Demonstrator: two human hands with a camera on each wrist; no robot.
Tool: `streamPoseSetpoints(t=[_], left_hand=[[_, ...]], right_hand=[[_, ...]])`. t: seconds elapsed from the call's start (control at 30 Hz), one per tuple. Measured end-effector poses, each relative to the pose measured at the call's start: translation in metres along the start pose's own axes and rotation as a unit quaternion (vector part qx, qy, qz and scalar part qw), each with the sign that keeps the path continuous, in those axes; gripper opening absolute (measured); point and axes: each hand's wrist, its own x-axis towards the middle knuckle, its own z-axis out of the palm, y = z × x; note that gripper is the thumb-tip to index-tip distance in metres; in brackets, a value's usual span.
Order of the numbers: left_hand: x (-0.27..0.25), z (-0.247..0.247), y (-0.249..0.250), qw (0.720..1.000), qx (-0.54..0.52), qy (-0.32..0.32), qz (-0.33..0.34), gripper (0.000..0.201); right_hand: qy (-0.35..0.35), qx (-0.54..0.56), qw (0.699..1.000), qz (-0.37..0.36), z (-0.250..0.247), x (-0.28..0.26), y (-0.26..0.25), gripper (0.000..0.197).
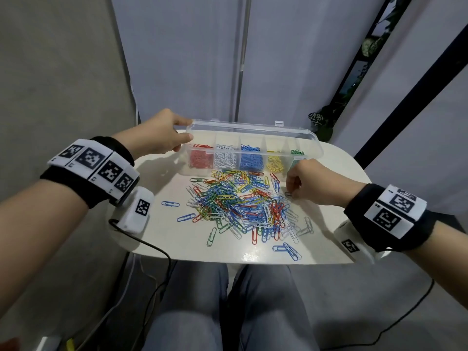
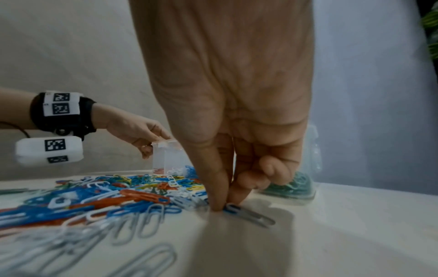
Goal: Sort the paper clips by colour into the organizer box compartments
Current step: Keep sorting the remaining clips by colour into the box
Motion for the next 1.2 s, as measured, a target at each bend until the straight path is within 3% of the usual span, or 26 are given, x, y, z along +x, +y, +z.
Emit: streamPoseSetpoints(t=[0.33,0.47,0.53,0.63,0.7,0.8,0.9,1.0,1.1,1.2], left_hand=[[-0.004,-0.001,0.003,1.0,0.018,0.003,0.007,0.051],[-0.006,-0.001,0.004,1.0,0.02,0.006,0.008,0.051],[-0.006,-0.001,0.005,1.0,0.022,0.006,0.006,0.05],[-0.007,-0.001,0.005,1.0,0.021,0.003,0.004,0.051],[-0.007,-0.001,0.005,1.0,0.022,0.002,0.004,0.051],[-0.008,-0.001,0.006,1.0,0.03,0.005,0.006,0.051],[-0.006,-0.001,0.005,1.0,0.027,0.005,0.004,0.052],[-0.005,0.0,0.003,1.0,0.015,0.003,0.002,0.052],[-0.005,0.001,0.003,1.0,0.015,0.005,0.0,0.052],[-0.006,0.0,0.003,1.0,0.017,0.005,0.001,0.051]], right_hand=[[0.001,0.015,1.0,-0.003,-0.008,-0.003,-0.003,0.005],[0.126,0.142,0.982,-0.002,-0.039,0.01,0.0,0.022],[0.193,0.191,0.962,0.019,-0.051,0.018,0.0,0.019],[0.217,0.21,0.952,0.046,-0.056,0.028,-0.001,0.007],[0.221,0.2,0.953,0.05,-0.056,0.029,0.0,0.011],[0.178,0.18,0.967,0.013,-0.059,0.017,0.001,0.011],[0.062,0.124,0.99,-0.006,-0.054,-0.003,0.004,0.017],[-0.054,0.051,0.997,0.031,-0.036,-0.021,0.012,0.049],[-0.114,0.0,0.992,0.057,-0.019,-0.031,0.017,0.077],[-0.103,-0.025,0.993,0.043,-0.005,-0.039,0.01,0.058]])
